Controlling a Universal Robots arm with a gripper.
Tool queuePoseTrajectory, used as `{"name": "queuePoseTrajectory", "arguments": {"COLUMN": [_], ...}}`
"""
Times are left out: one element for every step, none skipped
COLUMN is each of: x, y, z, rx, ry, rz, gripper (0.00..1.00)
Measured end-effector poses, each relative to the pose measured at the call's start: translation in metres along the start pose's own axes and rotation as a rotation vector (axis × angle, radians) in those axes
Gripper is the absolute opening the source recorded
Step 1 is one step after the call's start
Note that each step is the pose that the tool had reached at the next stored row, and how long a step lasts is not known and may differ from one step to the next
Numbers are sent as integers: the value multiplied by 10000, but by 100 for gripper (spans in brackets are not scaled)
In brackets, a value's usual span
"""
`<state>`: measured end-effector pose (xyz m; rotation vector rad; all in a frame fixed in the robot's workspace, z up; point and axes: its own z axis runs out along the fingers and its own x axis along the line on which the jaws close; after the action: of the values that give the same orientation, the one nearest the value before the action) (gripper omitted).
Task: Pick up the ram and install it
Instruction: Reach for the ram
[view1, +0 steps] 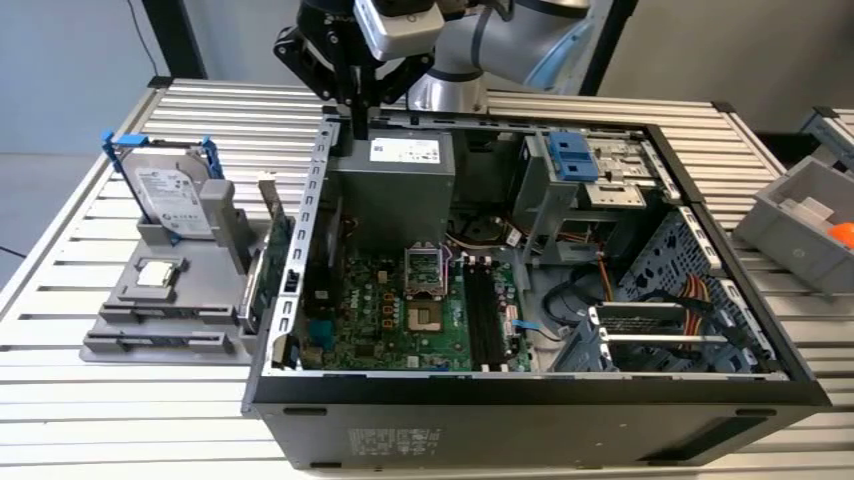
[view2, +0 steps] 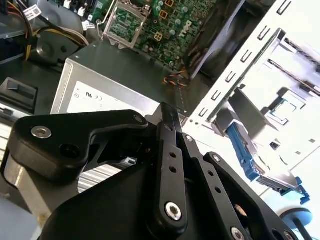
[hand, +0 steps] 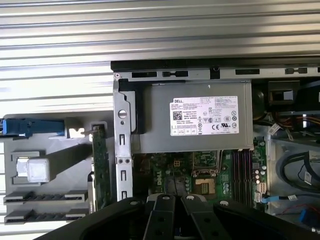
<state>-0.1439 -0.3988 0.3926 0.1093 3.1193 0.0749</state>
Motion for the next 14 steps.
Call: {"name": "queuePoseTrajectory", "arguments": {"x": [12, 24, 36, 50, 59, 69, 75, 79, 82, 84, 85, 86, 86, 87], "y": [-1, -2, -2, -3, -4, -5, -5, -5, -5, -6, -6, -6, -6, -6], "z": [0, 0, -1, -1, -1, -1, -1, -1, -1, -2, -2, -1, -1, -2], "rx": [0, -1, 0, 0, 0, 0, -1, 0, 0, 0, 0, 0, 0, 0], "ry": [2, 3, 4, 5, 5, 5, 5, 5, 6, 6, 6, 5, 5, 5], "rz": [0, 0, 0, 1, 0, 0, 1, 0, 1, 0, -1, -1, 0, 0], "gripper": [0, 0, 0, 0, 0, 0, 0, 0, 0, 0, 0, 0, 0, 0]}}
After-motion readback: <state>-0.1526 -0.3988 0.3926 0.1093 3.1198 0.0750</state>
